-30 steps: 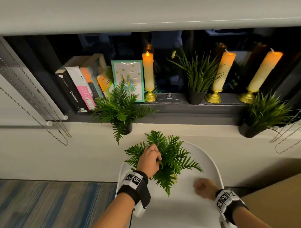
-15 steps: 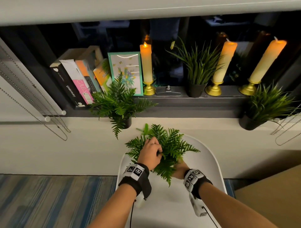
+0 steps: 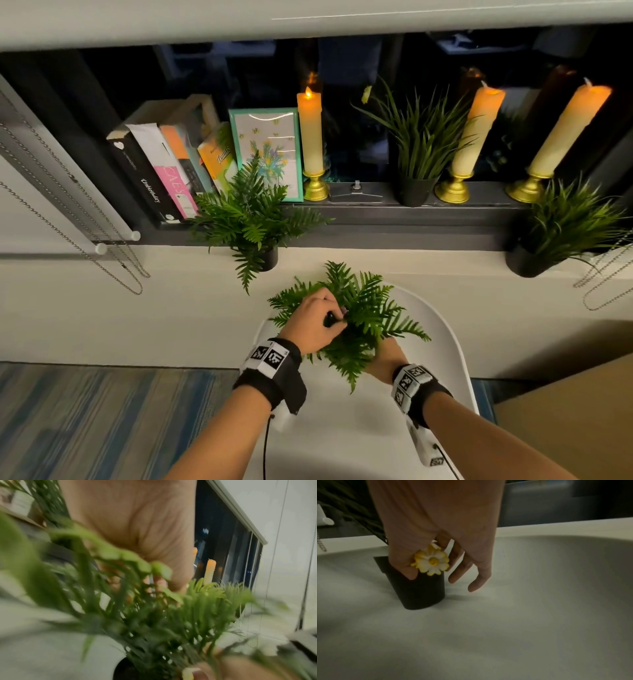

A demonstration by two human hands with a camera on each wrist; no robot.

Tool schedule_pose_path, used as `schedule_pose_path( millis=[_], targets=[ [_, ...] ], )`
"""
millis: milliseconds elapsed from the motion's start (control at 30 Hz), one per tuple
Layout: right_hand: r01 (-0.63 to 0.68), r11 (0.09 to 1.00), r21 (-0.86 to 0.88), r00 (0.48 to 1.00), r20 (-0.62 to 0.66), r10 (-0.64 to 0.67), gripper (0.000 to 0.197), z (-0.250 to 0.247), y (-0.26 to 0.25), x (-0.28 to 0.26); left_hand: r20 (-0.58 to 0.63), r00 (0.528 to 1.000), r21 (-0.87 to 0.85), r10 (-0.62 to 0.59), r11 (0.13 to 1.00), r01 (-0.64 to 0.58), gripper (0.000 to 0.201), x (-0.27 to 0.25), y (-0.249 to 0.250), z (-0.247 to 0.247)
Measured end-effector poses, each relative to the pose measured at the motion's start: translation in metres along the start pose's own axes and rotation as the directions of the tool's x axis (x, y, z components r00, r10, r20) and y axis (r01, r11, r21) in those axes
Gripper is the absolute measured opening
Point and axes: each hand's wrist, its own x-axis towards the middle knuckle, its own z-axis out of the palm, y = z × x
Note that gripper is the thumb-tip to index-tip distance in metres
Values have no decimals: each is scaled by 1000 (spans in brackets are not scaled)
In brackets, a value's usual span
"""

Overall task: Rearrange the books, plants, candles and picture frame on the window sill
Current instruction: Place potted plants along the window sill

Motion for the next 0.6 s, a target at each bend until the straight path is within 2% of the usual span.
schedule_pose_path(
  millis=[100,200,333,367,433,467,500,533,567,600],
  targets=[
    [95,995,-38,995,-22,-95,50,-10,-1,-6,-61,998,23,-31,999,32,31,-6,-9,-13],
    [139,988,-63,990,12,-138,45,-17,-2,-7,-81,989,-21,-124,992,123,41,-13,-21,-22],
    [54,998,-13,993,109,-52,46,-37,16,-7,-147,953,-119,-266,961,250,34,-11,-42,-28],
    [-40,996,81,995,94,32,40,-43,21,-6,-143,942,-125,-302,950,286,32,-8,-47,-27],
    [-158,896,416,987,91,132,13,-51,29,-6,-100,926,-86,-364,930,357,27,-1,-51,-24],
    [-164,822,546,986,60,157,22,-52,34,-4,-67,922,-67,-382,924,377,26,2,-52,-21],
    [-262,656,708,962,139,234,18,-54,34,-7,-32,919,-51,-393,919,391,28,5,-53,-14],
    [-287,478,830,957,228,179,16,-56,36,-12,12,919,-41,-394,918,394,33,8,-51,-8],
    [-316,460,830,949,271,162,64,-55,43,-12,59,921,-35,-386,921,388,38,12,-50,0],
    [-294,495,817,955,265,130,101,-49,49,-9,104,921,-46,-375,923,381,41,18,-48,9]
  ],
)
